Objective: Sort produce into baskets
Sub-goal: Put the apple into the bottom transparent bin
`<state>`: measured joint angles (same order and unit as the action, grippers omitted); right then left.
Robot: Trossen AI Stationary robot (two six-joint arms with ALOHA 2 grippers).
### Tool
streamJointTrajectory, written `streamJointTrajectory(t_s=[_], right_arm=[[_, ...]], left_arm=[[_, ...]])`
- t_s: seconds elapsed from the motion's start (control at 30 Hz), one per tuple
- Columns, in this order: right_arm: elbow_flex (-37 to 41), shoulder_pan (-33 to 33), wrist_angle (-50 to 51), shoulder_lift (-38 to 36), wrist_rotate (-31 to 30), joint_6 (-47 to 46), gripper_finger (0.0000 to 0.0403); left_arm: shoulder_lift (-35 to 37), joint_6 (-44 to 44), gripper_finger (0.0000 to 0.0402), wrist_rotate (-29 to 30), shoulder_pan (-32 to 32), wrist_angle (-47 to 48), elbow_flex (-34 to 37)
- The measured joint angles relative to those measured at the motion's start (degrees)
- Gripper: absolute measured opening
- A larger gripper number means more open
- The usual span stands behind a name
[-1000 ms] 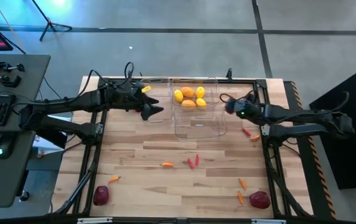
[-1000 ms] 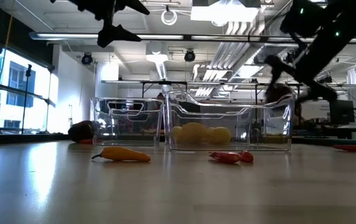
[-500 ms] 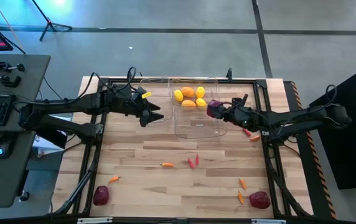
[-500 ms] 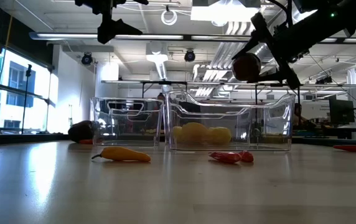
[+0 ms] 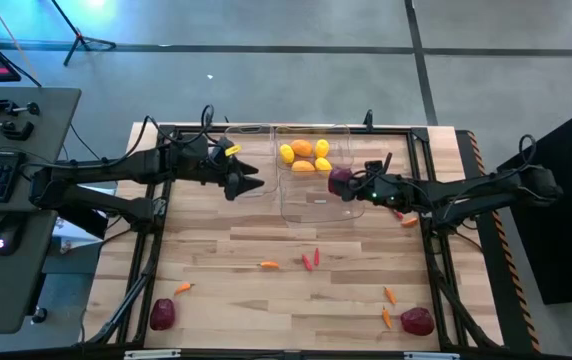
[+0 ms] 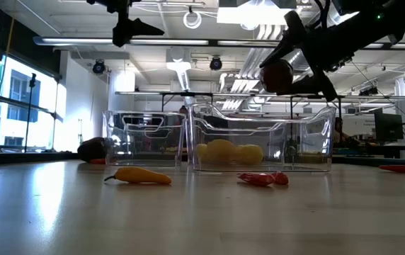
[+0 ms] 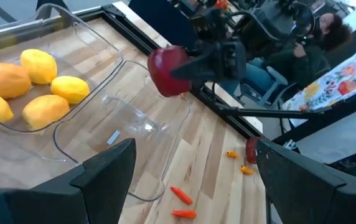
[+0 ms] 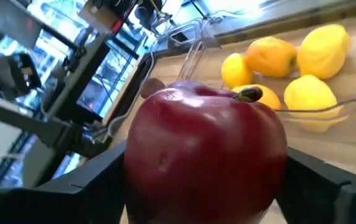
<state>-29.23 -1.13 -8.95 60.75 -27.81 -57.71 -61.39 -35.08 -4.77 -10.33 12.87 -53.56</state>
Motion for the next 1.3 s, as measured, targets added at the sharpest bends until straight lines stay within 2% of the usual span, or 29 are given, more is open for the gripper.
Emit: streamJointTrajectory(t_s=[0.1,0.17,0.37,0.53,0.67,0.77,0.87,1.03,1.1,1.2,1.3], right_arm=[[0.00,-0.03,-0.01,-0.02,0.43,2.87,0.0378],[0.01,-0.87,0.03,-0.36,3.00,4.06,0.0392],[0.02,-6.96,-1.52,-5.79,13.68,6.63,0.0360],[-4.49,-10.60,-2.14,-13.75,15.85,10.38,0.0356],[-10.10,-8.71,-3.45,-16.38,15.72,16.43,0.0355],[-12.78,-5.77,-6.57,-15.94,12.65,15.63,0.0355],[-13.57,-2.34,-10.00,-13.92,11.35,15.95,0.0355],[-13.51,3.00,-11.59,-8.60,13.37,15.80,0.0355],[-15.17,4.26,-4.54,-7.50,15.93,12.15,0.0355],[-23.71,5.91,22.57,-5.04,21.06,4.64,0.0355],[-34.98,9.57,48.24,0.07,24.30,0.90,0.0355]], left_arm=[[0.00,-0.86,0.0315,0.12,0.00,-0.48,0.00],[0.00,-0.88,0.0315,0.12,0.00,-0.97,0.00],[-0.02,-2.23,0.0315,-0.82,0.00,-3.88,0.00],[1.45,-2.25,0.0315,-4.02,0.00,-9.53,0.01],[2.89,-1.58,0.0315,-3.64,-0.04,-12.48,0.00],[3.50,0.13,0.0315,-2.73,-0.07,-13.42,0.00],[3.65,0.69,0.0315,-1.57,-0.07,-13.69,0.00],[3.61,0.80,0.0315,-0.66,-0.10,-13.67,0.00],[3.61,0.83,0.0315,-0.66,-0.09,-13.65,0.00],[3.61,1.44,0.0315,-0.64,-0.11,-13.65,0.00],[3.61,2.53,0.0315,-0.47,-0.11,-13.63,0.00]])
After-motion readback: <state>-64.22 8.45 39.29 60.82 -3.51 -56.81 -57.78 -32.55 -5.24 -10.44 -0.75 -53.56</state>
